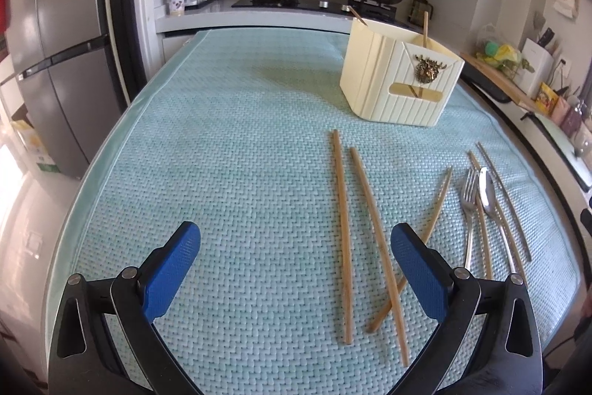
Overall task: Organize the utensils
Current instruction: 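Move both open tools back toward the remaining chopsticks on the towel, then close the left tool on a wooden chopstick while the right tool grasps another chopstick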
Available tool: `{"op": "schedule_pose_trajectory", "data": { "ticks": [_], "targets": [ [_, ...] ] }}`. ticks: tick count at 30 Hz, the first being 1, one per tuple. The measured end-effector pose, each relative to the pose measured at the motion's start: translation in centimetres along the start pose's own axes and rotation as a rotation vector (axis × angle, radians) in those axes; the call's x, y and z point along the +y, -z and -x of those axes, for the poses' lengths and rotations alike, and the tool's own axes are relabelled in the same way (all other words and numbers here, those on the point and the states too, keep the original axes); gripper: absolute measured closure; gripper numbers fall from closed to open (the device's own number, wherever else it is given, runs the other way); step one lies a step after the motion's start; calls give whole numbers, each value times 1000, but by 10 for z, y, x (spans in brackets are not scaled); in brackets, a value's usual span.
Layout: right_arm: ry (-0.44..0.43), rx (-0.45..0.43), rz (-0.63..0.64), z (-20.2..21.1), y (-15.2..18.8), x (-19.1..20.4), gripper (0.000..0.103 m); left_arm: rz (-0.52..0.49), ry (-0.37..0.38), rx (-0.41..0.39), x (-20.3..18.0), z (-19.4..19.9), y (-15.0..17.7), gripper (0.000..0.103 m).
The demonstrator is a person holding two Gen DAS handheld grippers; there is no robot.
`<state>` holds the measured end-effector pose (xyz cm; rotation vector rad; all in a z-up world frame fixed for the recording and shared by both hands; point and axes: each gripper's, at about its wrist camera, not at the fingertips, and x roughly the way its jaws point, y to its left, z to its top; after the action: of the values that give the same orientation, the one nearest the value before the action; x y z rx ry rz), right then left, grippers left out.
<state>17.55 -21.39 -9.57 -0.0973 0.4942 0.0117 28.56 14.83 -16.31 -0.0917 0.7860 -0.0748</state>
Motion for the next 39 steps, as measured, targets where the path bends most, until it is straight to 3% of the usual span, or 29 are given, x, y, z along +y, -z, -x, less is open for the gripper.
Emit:
{"op": "schedule_pose_trajectory", "data": {
  "ticks": [13, 19, 25, 31, 39],
  "targets": [
    [-21, 38, -2, -9, 1, 5, 18, -31, 7, 59, -3, -34, -15, 1],
    [-37, 74, -25, -19, -1, 1, 18, -97, -51, 90, -8, -60, -22, 1],
    [-67, 113, -34, -33, -4, -4, 18, -119, -50, 141, -11, -86, -29, 1],
    [-114, 178, -54, -63, -15, -12, 18, -158, -52, 185, -15, -106, -34, 1],
    [-189, 313, -101, -137, -31, -14, 18, -157, -34, 244, -14, -125, -47, 1]
  ]
}}
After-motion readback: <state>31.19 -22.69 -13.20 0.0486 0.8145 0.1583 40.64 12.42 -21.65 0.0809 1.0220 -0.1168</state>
